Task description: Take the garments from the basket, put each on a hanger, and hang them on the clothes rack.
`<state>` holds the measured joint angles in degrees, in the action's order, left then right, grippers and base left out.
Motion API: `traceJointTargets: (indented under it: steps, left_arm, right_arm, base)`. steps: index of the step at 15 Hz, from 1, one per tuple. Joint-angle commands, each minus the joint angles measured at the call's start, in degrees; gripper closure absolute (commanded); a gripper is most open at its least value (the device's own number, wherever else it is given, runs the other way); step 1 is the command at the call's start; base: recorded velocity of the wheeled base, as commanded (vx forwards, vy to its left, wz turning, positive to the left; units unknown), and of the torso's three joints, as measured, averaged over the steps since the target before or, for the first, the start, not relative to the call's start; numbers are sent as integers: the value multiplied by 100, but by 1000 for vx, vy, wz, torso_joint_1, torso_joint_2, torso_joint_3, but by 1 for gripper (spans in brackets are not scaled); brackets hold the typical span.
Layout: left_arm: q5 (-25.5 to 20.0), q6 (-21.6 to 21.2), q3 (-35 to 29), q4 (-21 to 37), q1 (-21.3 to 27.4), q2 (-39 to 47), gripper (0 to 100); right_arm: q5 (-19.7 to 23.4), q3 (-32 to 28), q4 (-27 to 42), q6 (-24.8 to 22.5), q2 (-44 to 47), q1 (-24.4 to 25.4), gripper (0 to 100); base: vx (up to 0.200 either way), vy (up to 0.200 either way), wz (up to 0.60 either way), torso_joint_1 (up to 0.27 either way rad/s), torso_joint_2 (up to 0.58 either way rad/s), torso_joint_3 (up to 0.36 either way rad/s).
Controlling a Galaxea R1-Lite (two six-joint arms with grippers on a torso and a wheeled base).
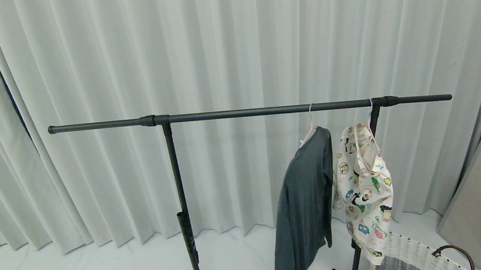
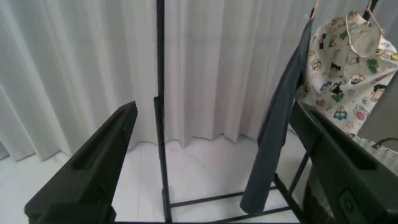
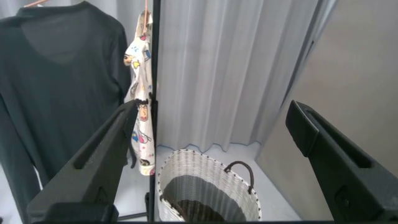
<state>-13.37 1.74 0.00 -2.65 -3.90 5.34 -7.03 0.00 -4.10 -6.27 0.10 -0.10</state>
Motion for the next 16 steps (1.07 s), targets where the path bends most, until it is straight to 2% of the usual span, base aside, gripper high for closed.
traceJointTargets:
  steps: [1,4,6,8,11,13,14,15,16]
  left_arm:
    - [-262,-25,0,10,135,90,0]
    - [-289,10,0,10,162,90,0]
    - [-324,-25,0,10,522,301,0]
    - [-271,-7,0,10,733,-42,0]
    - [450,37,0,10,337,-490,0]
    - [1135,37,0,10,337,-534,0]
    - [1205,10,0,10,337,-534,0]
    - [1531,-122,0,89,337,-534,0]
    - [1566,-148,0,141,337,-534,0]
  right_arm:
    - [0,0,-3,-6,-1,1,0]
    - [27,0,-12,-59,-1,1,0]
    - [27,0,-12,-68,-1,1,0]
    - [27,0,-12,-68,-1,1,0]
    - [35,0,-12,-77,-1,1,0]
    - [123,0,-285,-226,-10,1,0]
    - [123,0,-337,-217,-10,1,0]
    - [106,0,-250,-208,-10,1,0]
    - [115,0,-12,-191,-1,1,0]
  base:
    - [0,0,0,0,0,0]
    - [0,0,0,0,0,0]
    - [0,0,0,0,0,0]
    - [0,0,0,0,0,0]
    - [0,0,0,0,0,0]
    - [0,0,0,0,0,0]
    - [0,0,0,0,0,0]
    - [0,0,0,0,0,0]
    - [0,0,0,0,0,0]
